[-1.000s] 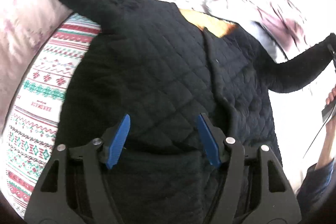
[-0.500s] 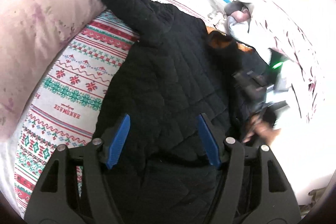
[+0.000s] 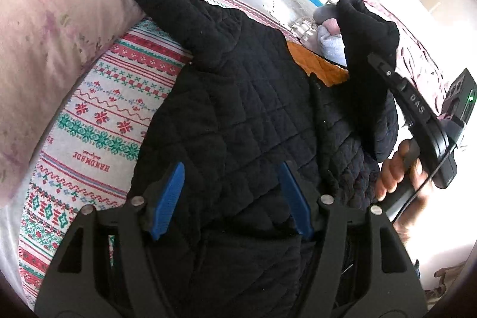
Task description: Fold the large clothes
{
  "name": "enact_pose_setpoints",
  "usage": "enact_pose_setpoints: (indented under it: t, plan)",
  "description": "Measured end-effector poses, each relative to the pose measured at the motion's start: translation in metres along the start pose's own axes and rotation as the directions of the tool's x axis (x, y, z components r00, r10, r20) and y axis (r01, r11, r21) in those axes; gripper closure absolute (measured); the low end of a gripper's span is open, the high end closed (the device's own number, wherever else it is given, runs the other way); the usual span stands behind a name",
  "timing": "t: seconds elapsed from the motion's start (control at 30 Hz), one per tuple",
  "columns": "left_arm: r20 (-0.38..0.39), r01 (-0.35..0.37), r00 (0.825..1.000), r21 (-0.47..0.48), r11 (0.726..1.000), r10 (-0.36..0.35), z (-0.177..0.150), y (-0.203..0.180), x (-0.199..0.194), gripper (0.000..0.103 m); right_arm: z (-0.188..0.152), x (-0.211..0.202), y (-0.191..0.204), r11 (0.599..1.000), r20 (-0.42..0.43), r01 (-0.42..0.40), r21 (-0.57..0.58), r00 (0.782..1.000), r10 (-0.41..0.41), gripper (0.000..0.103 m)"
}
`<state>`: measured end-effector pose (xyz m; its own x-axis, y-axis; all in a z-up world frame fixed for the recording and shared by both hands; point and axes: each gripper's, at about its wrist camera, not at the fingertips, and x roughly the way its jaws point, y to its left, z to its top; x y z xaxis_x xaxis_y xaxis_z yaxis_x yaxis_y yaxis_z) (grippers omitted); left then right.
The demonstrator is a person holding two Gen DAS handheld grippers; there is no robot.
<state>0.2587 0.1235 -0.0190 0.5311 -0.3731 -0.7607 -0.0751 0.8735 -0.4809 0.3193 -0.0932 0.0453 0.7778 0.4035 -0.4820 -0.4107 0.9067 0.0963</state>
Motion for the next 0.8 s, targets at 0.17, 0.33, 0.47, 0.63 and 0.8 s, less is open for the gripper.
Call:
enact_pose_setpoints:
  t: [0.17,0.33,0.47,0.63,0.8]
  plan:
    - [0.003,-0.018,1.0,-0.011,1.0,0.018,0.002,0.007,0.0,0.036,-0.049,0.064,0.019,0.988,-0.386,0.033,-0.151,0.918,-0.089,0.078]
    - [0.001,-0.018,1.0,-0.01,1.0,0.018,0.002,0.008,-0.001,0.036,-0.064,0.042,0.028,0.987,-0.362,-0.018,-0.16,0.931,-0.041,0.064]
    - [-0.006,-0.011,1.0,-0.007,1.0,0.011,0.001,0.006,0.0,0.036,-0.04,-0.012,0.016,0.977,-0.264,-0.211,-0.04,0.945,0.194,0.033]
    - [-0.01,-0.001,1.0,-0.009,1.0,0.001,0.0,0.004,0.0,0.036,-0.005,-0.047,-0.043,0.998,-0.076,-0.034,0.05,0.996,0.038,0.027]
    - [-0.009,-0.007,1.0,0.005,1.0,0.007,0.0,0.001,0.001,0.036,-0.034,0.018,-0.093,0.982,-0.293,0.132,0.138,0.952,-0.087,0.027]
